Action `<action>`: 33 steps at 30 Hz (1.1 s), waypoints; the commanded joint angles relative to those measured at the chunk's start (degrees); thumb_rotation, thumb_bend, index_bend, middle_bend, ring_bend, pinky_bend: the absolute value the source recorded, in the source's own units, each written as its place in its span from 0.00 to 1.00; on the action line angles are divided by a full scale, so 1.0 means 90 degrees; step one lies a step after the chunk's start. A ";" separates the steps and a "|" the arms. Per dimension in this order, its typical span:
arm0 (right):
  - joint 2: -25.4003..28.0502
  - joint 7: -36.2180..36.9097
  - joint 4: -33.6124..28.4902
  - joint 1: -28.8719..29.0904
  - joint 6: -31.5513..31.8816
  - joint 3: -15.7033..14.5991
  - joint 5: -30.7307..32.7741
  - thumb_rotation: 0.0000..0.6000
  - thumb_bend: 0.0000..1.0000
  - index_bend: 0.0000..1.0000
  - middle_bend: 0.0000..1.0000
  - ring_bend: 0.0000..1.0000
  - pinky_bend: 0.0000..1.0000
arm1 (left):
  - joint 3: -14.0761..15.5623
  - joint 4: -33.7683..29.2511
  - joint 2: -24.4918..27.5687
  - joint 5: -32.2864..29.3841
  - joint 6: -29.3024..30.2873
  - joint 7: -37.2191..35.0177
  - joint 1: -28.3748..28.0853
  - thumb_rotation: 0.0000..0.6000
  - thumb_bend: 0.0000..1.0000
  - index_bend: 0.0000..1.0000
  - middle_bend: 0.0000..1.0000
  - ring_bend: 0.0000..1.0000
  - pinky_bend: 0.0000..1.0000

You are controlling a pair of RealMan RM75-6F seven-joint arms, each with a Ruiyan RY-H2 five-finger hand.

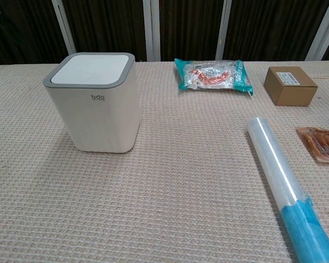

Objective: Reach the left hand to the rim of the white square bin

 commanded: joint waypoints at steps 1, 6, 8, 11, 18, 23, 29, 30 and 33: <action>0.0007 0.0008 -0.0004 -0.0002 0.0011 0.0007 0.0001 1.00 0.30 0.12 0.01 0.03 0.05 | -0.0076 -0.0202 -0.0217 -0.0556 -0.0292 0.0499 -0.0405 1.00 0.69 0.26 0.86 0.77 0.68; 0.0015 0.0031 -0.0005 -0.0013 0.0039 0.0022 0.0016 1.00 0.30 0.12 0.01 0.03 0.05 | -0.0095 -0.0235 -0.0417 -0.0935 -0.0365 0.0906 -0.0721 1.00 0.69 0.26 0.86 0.77 0.68; 0.0024 0.0046 0.0000 -0.0009 0.0026 0.0027 0.0034 1.00 0.30 0.12 0.01 0.03 0.05 | -0.0082 -0.0235 -0.0540 -0.1056 -0.0397 0.1051 -0.0862 1.00 0.69 0.26 0.86 0.77 0.68; 0.0035 0.0074 0.0005 -0.0008 0.0030 0.0037 0.0039 1.00 0.30 0.12 0.01 0.03 0.05 | 0.0002 -0.0281 -0.0641 -0.1266 -0.0399 0.1304 -0.0999 1.00 0.69 0.26 0.86 0.77 0.68; 0.0062 0.0137 0.0014 -0.0018 0.0052 0.0062 0.0075 1.00 0.30 0.12 0.01 0.03 0.05 | 0.0258 -0.0381 -0.0810 -0.1715 -0.0269 0.1899 -0.1193 1.00 0.69 0.26 0.86 0.77 0.68; 0.0063 0.0129 0.0011 -0.0018 0.0049 0.0059 0.0072 1.00 0.30 0.12 0.01 0.03 0.05 | 0.0360 -0.0323 -0.0989 -0.1936 -0.0198 0.2174 -0.1348 1.00 0.69 0.26 0.86 0.77 0.68; 0.0051 0.0099 0.0016 -0.0013 0.0034 0.0059 0.0089 1.00 0.30 0.12 0.01 0.03 0.05 | 0.0483 -0.0297 -0.1180 -0.2169 -0.0108 0.2517 -0.1552 1.00 0.69 0.26 0.86 0.77 0.68; 0.0051 0.0099 0.0017 -0.0010 0.0027 0.0057 0.0089 1.00 0.30 0.12 0.01 0.03 0.05 | 0.0513 -0.0299 -0.1198 -0.2197 -0.0082 0.2563 -0.1571 1.00 0.69 0.26 0.86 0.77 0.68; 0.0055 0.0104 0.0013 -0.0007 0.0022 0.0059 0.0090 1.00 0.30 0.12 0.01 0.03 0.05 | 0.0587 -0.0324 -0.1208 -0.2268 -0.0022 0.2645 -0.1611 1.00 0.69 0.26 0.86 0.78 0.68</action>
